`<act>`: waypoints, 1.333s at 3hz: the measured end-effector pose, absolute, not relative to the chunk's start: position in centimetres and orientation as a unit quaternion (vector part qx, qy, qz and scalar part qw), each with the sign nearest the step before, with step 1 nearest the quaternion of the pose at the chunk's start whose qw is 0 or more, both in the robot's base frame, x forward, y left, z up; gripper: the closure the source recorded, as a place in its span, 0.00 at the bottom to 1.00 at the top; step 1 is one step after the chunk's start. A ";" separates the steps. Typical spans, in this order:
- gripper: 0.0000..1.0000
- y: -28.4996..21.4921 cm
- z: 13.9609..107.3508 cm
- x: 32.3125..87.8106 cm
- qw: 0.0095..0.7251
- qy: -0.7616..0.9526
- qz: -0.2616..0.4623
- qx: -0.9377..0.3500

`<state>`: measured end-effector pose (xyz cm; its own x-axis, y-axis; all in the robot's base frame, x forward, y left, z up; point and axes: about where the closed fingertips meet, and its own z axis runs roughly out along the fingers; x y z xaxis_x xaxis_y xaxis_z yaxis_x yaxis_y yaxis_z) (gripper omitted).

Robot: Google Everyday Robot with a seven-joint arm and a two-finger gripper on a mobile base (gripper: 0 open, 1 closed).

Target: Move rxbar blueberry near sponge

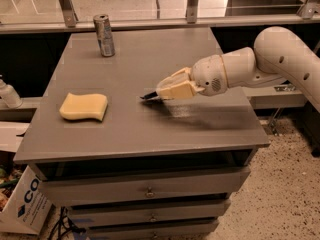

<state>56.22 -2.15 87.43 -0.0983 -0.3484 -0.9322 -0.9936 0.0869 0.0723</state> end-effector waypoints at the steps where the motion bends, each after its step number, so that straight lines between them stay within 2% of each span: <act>1: 1.00 -0.5 87.2 55.7 0.402 0.604 0.425 -0.540; 2: 1.00 4.7 87.6 54.5 0.434 0.549 0.454 -0.552; 4: 1.00 5.0 87.2 54.2 0.428 0.545 0.455 -0.559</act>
Offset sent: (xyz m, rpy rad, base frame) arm -0.0268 0.1086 -0.0015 0.2552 -0.1044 0.1492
